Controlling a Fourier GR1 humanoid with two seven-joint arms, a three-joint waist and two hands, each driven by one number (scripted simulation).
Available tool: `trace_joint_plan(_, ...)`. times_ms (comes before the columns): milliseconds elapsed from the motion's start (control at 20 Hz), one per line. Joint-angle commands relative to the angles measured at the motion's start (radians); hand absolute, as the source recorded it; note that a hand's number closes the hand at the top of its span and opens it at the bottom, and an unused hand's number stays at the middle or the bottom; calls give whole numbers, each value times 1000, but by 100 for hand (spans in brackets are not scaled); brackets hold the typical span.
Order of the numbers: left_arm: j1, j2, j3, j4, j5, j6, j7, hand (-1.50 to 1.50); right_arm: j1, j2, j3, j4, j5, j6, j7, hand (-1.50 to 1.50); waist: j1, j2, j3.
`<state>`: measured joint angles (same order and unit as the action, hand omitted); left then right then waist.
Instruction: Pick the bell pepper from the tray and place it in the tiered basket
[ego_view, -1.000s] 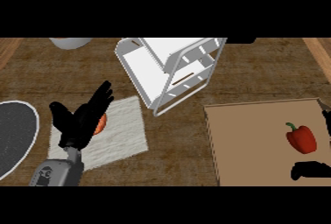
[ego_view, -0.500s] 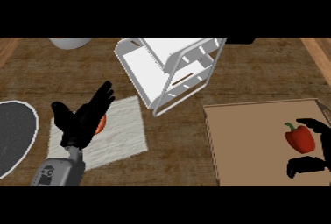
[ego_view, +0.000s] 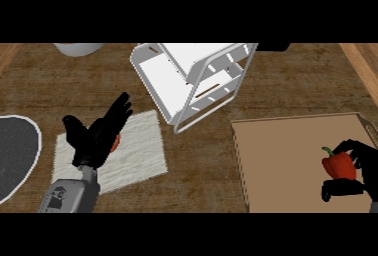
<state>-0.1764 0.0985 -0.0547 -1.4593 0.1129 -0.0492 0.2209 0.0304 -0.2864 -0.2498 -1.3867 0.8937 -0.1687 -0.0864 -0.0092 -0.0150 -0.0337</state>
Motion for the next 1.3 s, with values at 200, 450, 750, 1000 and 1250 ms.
trace_joint_plan(200, 0, 11, 11, -11, -8, 12, 3, 0, 114, 278, 0, -6, 78, -40, 453, 150, -19, 27, 22)
trace_joint_plan(450, -5, 13, 0, -10, -14, 4, 6, 0, 84, 281, 27, -117, 89, -77, 665, 150, 3, 18, 20)
trace_joint_plan(750, 1, 12, -4, -2, -12, 0, 16, 0, 23, 283, 92, -278, 132, -163, 878, 150, 23, -1, 17)
trace_joint_plan(1000, 1, 8, -17, 0, -7, -15, 20, 0, -66, 285, 168, -402, 273, -228, 1054, 150, 44, -8, 9)
trace_joint_plan(1250, -23, 7, -24, -2, -16, -11, 27, 0, -158, 286, 264, -457, 454, -199, 1187, 150, 65, -6, 8)
